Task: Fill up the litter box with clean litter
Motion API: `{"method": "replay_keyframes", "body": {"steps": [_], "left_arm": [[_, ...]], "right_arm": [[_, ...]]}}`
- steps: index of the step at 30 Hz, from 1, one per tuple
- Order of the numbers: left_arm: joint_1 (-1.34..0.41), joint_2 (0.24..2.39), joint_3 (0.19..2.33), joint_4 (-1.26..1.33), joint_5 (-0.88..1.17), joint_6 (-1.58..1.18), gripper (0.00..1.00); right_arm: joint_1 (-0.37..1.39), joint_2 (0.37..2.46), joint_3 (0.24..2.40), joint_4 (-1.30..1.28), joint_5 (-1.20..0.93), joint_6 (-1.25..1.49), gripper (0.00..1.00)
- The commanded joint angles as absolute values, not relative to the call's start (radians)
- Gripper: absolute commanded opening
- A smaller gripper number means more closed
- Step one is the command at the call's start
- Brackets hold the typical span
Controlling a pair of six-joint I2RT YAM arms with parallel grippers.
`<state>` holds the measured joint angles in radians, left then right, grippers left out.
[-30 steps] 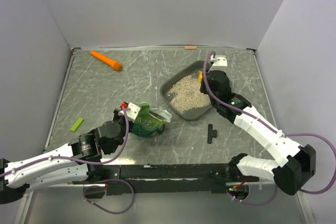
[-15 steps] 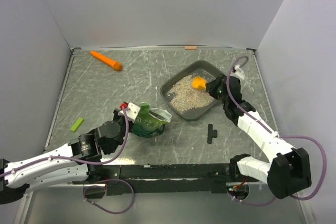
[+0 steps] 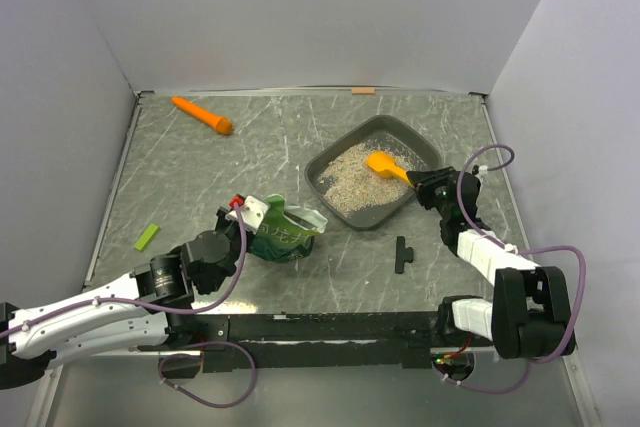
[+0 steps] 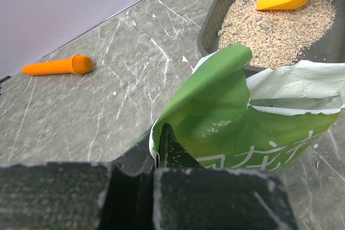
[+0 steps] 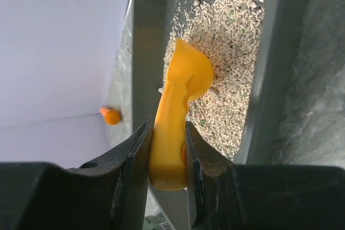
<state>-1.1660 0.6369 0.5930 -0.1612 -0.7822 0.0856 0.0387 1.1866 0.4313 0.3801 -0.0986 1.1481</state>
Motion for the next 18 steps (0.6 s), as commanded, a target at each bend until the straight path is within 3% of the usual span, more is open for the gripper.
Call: {"method": "replay_keyframes", "body": {"steps": [1, 2, 8, 18], "left_arm": [[-1.154, 0.637, 0.591, -0.14, -0.834, 0.1, 0.01], [-1.152, 0.64, 0.591, -0.14, -0.836, 0.1, 0.01], [-1.152, 0.646, 0.591, -0.138, -0.842, 0.1, 0.01], [-1.149, 0.643, 0.595, -0.146, -0.841, 0.095, 0.01]], "right_arm": [[-0.027, 1.218, 0.4, 0.531, -0.202, 1.235, 0.1], [-0.049, 1.223, 0.396, 0.532, -0.222, 1.238, 0.2], [-0.083, 1.19, 0.399, 0.474, -0.244, 1.221, 0.43], [-0.11, 1.088, 0.474, 0.181, -0.21, 1.077, 0.6]]}}
